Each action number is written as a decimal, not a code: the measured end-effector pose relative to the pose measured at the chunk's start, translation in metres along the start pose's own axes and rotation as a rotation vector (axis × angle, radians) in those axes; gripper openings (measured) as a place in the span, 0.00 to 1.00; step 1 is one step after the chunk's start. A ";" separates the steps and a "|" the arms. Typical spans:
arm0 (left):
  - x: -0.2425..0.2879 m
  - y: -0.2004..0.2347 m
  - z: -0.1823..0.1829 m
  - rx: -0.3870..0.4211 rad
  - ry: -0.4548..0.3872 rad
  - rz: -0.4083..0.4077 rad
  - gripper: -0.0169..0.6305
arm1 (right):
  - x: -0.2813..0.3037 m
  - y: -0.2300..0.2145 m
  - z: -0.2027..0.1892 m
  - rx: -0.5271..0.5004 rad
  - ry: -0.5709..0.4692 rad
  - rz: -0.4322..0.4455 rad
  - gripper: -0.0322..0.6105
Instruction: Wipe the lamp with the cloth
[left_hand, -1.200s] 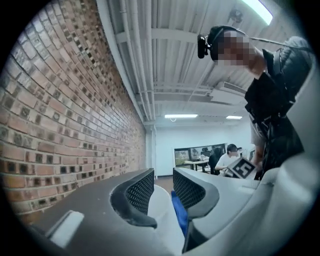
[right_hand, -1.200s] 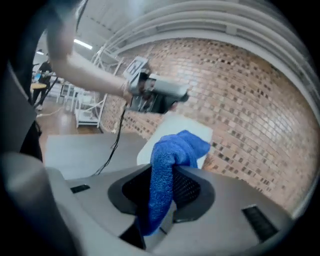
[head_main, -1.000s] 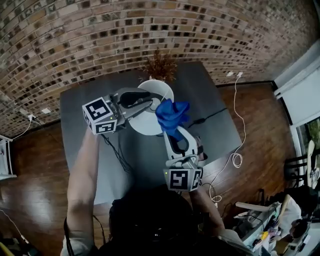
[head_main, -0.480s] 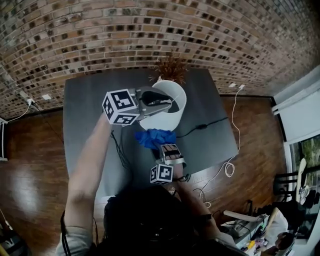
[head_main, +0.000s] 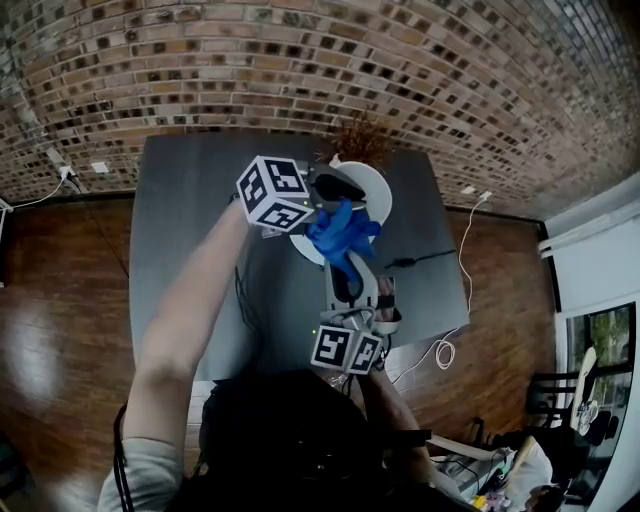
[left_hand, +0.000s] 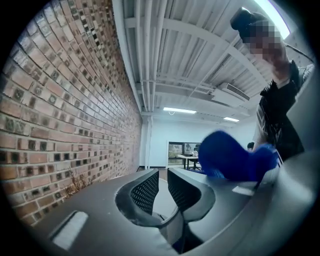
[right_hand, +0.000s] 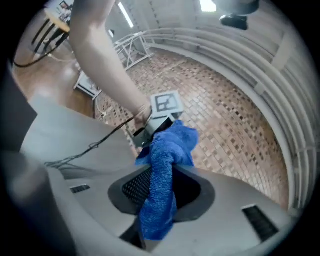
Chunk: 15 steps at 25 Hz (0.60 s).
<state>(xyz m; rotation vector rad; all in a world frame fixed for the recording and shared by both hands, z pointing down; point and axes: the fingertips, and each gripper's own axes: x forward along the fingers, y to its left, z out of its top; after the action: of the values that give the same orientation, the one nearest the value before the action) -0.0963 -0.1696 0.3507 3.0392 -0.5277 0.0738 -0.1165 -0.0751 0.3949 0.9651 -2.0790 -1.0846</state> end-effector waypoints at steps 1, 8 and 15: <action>-0.001 0.000 0.000 -0.004 -0.005 0.004 0.09 | 0.015 0.022 -0.008 -0.034 0.039 0.046 0.23; 0.005 -0.001 -0.007 0.050 0.048 0.075 0.09 | 0.042 0.195 -0.091 -0.074 0.267 0.509 0.23; 0.006 -0.022 0.007 0.268 0.079 0.278 0.09 | -0.027 0.166 -0.130 0.254 0.292 0.603 0.23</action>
<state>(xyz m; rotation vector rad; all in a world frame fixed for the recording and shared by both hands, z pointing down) -0.0832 -0.1507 0.3431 3.1737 -1.0062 0.2979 -0.0561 -0.0412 0.5963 0.5020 -2.0815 -0.3558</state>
